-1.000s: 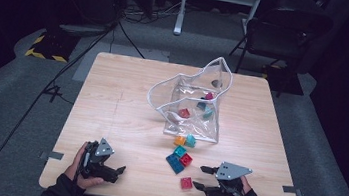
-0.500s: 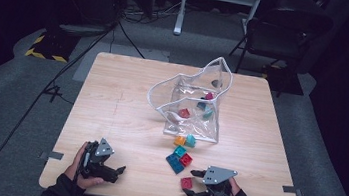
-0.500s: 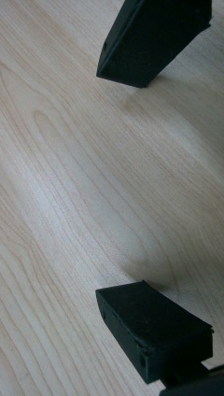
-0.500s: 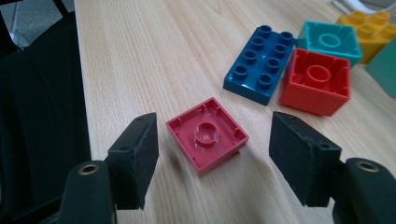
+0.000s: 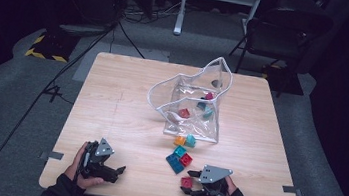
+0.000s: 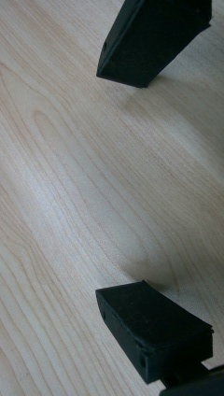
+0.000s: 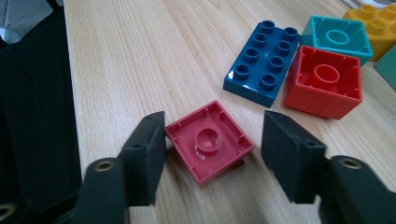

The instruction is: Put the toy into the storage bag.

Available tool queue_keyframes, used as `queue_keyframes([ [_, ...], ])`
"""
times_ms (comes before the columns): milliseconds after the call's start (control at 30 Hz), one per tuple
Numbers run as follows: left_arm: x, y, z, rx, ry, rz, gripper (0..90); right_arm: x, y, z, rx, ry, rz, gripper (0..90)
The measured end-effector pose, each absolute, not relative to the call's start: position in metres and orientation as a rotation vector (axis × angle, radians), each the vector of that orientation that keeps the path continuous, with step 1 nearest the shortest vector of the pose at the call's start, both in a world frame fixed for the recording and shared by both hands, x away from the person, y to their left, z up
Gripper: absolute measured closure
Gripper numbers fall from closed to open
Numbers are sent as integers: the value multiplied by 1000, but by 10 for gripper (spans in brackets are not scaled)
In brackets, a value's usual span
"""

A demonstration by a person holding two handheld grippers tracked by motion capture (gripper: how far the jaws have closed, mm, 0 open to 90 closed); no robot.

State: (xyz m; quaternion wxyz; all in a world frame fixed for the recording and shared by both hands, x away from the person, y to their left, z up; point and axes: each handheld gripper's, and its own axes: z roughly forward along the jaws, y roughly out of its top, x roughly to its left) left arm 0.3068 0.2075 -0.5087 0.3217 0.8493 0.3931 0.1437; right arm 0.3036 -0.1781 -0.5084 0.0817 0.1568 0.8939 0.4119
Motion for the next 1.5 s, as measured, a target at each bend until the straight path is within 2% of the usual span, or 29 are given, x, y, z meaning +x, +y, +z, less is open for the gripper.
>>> queue_keyframes([
  [100, 307, 208, -509, 2231, 1031, 375, 5, 304, -179, -508, 472, 2665, 1237, 490],
  [167, 307, 208, -509, 2232, 1029, 376, 5, 303, -180, -508, 485, 2653, 1235, 562],
  [267, 307, 208, -509, 2232, 1029, 376, 5, 304, -183, -508, 495, 2643, 1236, 589],
  [733, 307, 208, -509, 2233, 1029, 376, 5, 314, -213, -498, 596, 2540, 1278, 592],
  [1200, 307, 207, -509, 2228, 1032, 373, 4, 338, -265, -460, 807, 2287, 1358, 593],
  [1500, 307, 207, -509, 2228, 1032, 374, 5, 358, -282, -426, 852, 2167, 1355, 593],
])
